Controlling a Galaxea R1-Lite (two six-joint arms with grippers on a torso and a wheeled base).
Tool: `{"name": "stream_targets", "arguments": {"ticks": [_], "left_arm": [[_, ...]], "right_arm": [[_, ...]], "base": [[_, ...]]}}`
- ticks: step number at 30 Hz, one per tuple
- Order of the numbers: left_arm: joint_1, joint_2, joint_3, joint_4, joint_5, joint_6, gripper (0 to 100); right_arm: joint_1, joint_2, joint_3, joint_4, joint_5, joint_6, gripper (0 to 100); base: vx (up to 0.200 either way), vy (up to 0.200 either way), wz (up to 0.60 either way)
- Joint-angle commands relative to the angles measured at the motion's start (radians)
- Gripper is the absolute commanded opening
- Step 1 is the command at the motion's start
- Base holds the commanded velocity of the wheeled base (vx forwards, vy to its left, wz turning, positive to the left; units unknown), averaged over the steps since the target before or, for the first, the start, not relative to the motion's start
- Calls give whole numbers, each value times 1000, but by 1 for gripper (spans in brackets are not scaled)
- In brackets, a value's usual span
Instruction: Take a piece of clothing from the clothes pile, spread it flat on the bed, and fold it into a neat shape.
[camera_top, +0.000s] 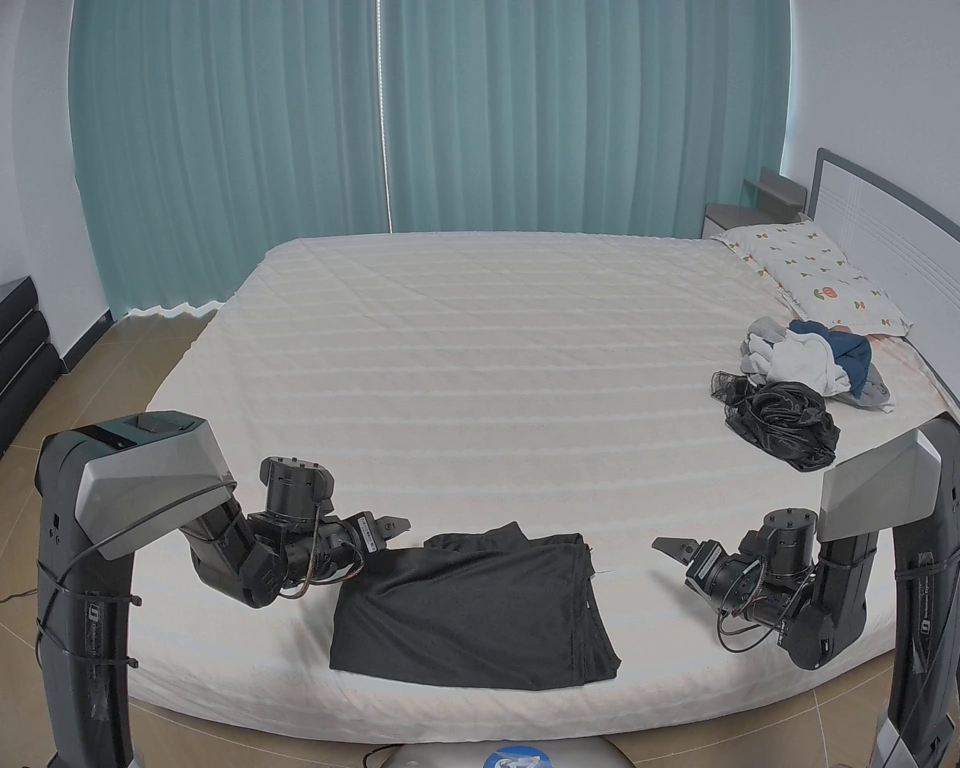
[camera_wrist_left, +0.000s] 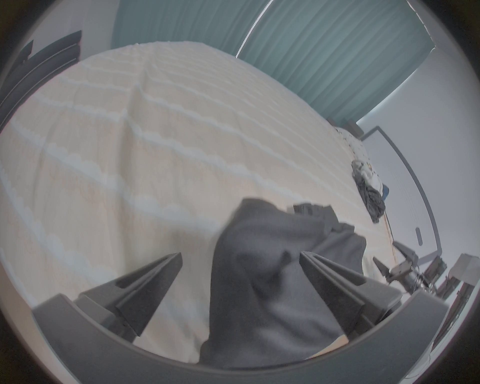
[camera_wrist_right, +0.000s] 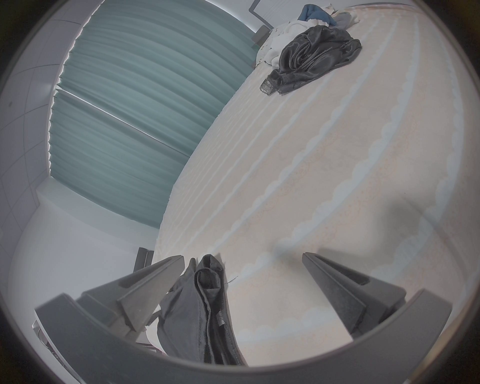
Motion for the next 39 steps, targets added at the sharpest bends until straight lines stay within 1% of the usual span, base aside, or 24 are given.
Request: {"name": "stream_targets", "arguments": {"ticks": [1,7,14,15,17,20,21,25,29,30,32,33,37,39], "left_arm": [[-11,35,-18,-1,0,2,0],[-11,37,-21,-2,2,2,0],[-9,31,-7,-12,22,-3,0],[-6,29,-4,-12,42,-9,0],[-6,28,-3,-12,71,-29,0],[-4,25,-3,-12,89,-49,0],[-1,18,4,-12,97,-64,0],[14,-37,40,-10,77,-86,0],[17,-52,45,-12,42,-92,0],[19,-52,45,-12,26,-92,100],[20,-55,48,-12,-12,-92,100],[20,-55,48,-12,-12,-92,100],[19,-57,51,-15,-100,-83,100],[17,-55,51,-13,-106,-83,100]], "right_arm": [[5,7,3,-2,0,0,100],[20,-1,3,-2,-3,0,100],[64,1,-3,-1,-37,-3,100],[80,-1,-6,1,-51,-6,100],[104,-7,-8,2,-55,-9,100],[120,-13,-9,7,-58,-13,100],[129,-25,-20,19,-57,-33,100],[135,-28,-63,76,-55,-96,100],[149,-25,-108,128,-55,-105,100],[150,-25,-118,137,-55,-105,100],[158,-27,-143,160,-55,-107,100],[158,-27,-143,160,-55,-107,100],[163,-24,-189,223,-55,-127,100],[163,-22,-192,228,-55,-130,100]], "base": [[0,0,0],[0,0,0],[0,0,0],[0,0,0],[0,0,0],[0,0,0],[0,0,0],[0,0,0],[0,0,0],[0,0,0],[0,0,0],[0,0,0],[0,0,0],[0,0,0]]}}
